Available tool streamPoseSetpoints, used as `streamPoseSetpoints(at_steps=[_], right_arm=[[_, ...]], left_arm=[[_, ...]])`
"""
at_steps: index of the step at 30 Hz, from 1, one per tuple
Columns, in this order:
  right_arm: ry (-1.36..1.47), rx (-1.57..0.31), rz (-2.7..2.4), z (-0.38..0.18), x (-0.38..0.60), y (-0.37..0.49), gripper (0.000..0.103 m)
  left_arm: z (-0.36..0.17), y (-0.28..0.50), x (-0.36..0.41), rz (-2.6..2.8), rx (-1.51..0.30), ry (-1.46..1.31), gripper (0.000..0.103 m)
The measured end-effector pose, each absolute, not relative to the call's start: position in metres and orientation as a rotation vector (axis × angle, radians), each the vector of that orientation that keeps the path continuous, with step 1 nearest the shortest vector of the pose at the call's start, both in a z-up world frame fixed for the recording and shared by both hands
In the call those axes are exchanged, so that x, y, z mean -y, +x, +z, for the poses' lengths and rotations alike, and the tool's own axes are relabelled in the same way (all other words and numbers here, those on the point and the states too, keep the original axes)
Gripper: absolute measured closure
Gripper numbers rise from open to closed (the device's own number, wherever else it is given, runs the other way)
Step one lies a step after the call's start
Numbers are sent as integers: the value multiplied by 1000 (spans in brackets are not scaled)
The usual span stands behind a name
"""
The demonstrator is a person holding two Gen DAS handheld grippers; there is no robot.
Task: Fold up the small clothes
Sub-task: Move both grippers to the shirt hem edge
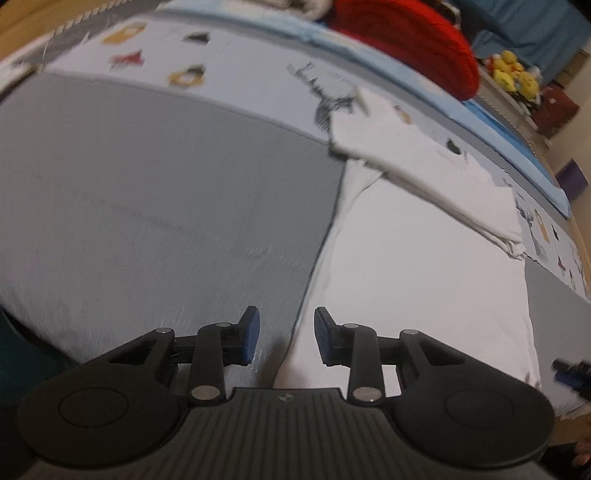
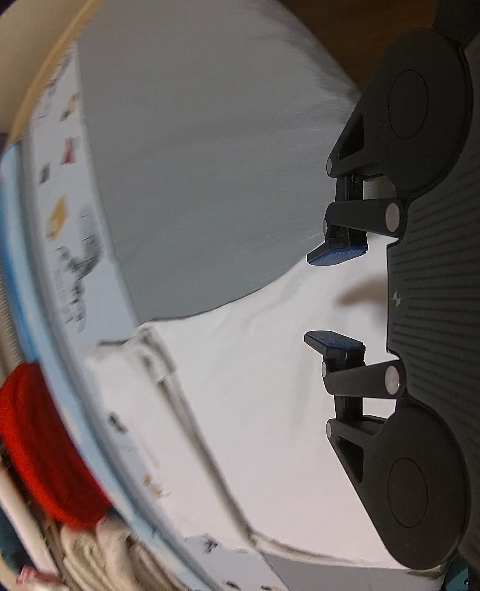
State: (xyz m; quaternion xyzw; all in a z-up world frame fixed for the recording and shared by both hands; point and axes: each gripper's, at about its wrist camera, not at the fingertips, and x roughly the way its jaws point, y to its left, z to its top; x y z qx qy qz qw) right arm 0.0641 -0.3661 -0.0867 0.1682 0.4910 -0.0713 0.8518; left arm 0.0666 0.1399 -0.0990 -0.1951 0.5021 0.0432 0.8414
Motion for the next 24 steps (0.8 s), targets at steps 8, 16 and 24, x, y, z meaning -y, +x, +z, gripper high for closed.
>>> streamPoseSetpoints(at_steps=[8,16,24], right_arm=[[336,-1161,-228,-115,373,70,62],[214,-1218,-215,-129,365,73,62],[204,-1184,-284,-124,372,74,54]], left_arm=[[-123,74,-129,55,-1195,-357,55],[-139,76,-112,45,-1248,-250,54],[-136,76,-113,46,-1246,-228,54]])
